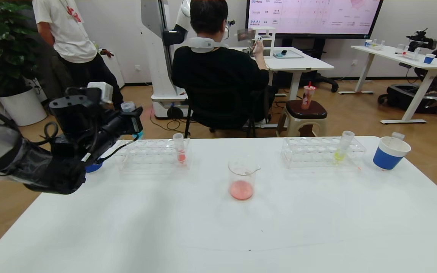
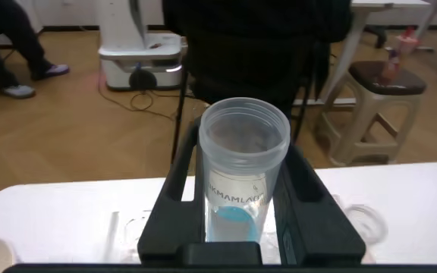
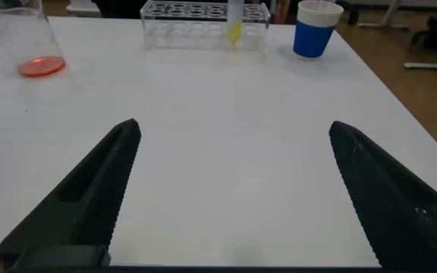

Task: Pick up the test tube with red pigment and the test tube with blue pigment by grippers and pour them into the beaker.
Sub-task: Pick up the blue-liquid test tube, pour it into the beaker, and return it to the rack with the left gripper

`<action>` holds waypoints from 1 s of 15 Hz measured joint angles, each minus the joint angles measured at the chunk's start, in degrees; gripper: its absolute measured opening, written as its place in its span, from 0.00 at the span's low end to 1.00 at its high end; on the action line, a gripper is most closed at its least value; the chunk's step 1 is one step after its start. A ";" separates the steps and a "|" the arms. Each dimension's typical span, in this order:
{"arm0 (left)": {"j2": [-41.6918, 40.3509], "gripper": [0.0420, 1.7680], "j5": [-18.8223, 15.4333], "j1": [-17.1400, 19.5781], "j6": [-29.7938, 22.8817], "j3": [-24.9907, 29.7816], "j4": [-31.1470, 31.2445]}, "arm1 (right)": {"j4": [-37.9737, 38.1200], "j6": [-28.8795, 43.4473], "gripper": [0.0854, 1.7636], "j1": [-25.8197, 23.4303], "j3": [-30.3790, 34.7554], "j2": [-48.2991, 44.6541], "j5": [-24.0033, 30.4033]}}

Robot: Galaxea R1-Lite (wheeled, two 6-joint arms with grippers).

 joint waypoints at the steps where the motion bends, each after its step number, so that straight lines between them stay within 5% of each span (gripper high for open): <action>1: -1.05 0.27 -2.23 -1.49 0.63 -0.02 0.79 | -0.02 0.00 0.98 0.02 0.00 0.00 -0.02; 6: -2.91 0.27 -17.48 -11.30 5.73 -2.82 0.88 | -0.02 0.00 0.98 -0.01 0.00 0.00 -0.02; 11: 0.20 0.27 -21.44 -16.51 18.80 -5.21 0.10 | -0.02 0.00 0.98 0.05 0.00 0.00 0.00; 15: 5.18 0.27 -26.27 -17.12 32.05 -6.56 -4.61 | -0.02 0.00 0.98 0.02 0.00 0.00 -0.02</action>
